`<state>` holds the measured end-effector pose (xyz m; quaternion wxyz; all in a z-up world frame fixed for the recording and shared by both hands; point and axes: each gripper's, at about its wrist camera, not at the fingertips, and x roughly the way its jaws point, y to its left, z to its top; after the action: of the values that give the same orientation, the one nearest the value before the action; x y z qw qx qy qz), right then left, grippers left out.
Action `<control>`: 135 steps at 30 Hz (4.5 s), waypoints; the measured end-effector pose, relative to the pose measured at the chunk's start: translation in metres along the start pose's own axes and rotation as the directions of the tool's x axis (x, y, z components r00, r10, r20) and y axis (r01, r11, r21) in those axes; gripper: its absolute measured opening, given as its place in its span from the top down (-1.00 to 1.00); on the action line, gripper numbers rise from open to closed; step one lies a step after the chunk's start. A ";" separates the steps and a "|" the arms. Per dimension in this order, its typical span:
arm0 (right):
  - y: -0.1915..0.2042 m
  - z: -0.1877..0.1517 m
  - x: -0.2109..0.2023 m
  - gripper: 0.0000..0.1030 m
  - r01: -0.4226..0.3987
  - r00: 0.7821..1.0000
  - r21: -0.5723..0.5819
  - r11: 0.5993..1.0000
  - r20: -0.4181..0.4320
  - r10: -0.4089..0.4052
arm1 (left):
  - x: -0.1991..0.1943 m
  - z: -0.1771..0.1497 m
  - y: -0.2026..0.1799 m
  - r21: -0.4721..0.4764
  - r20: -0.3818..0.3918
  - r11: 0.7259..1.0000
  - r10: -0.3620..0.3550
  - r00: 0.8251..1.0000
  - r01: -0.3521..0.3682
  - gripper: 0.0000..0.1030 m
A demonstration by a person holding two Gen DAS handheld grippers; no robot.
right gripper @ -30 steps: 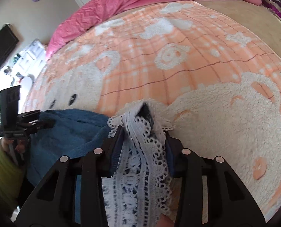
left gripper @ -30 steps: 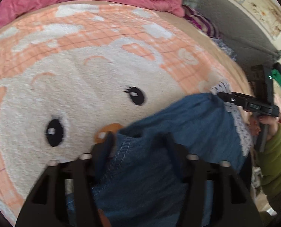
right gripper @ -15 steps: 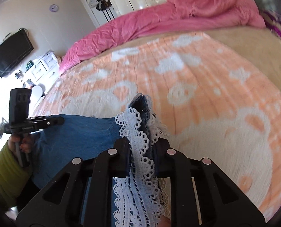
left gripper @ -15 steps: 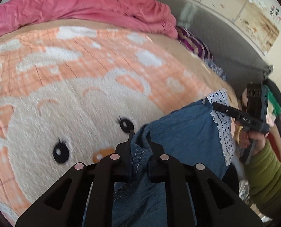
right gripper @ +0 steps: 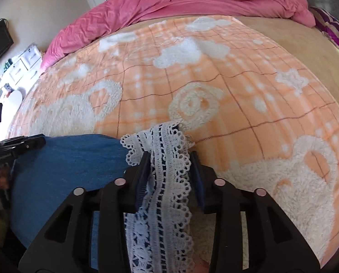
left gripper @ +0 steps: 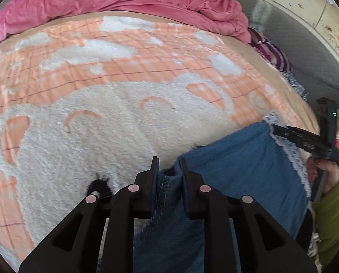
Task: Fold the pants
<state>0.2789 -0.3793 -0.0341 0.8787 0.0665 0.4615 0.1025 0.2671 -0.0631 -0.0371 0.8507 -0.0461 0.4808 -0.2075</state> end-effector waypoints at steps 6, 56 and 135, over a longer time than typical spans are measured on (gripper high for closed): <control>-0.002 -0.007 -0.033 0.06 0.044 0.997 0.020 0.999 0.057 -0.045 | -0.010 0.000 0.009 -0.040 0.019 0.999 0.018 1.000 -0.017 0.63; -0.022 -0.125 -0.084 0.13 -0.258 0.966 0.342 0.903 0.104 0.236 | -0.116 -0.167 -0.027 -0.056 0.019 0.929 0.367 0.930 -0.365 -0.12; 0.138 -0.112 -0.078 -0.80 0.018 0.999 -0.114 0.993 0.040 -0.014 | -0.092 -0.140 -0.039 0.022 0.027 0.973 0.227 0.973 -0.228 -0.74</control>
<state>0.1265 -0.2616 -0.0061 0.8906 0.0143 0.4383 0.1202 0.0960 -0.0453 -0.0275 0.8751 0.0173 0.4701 -0.1140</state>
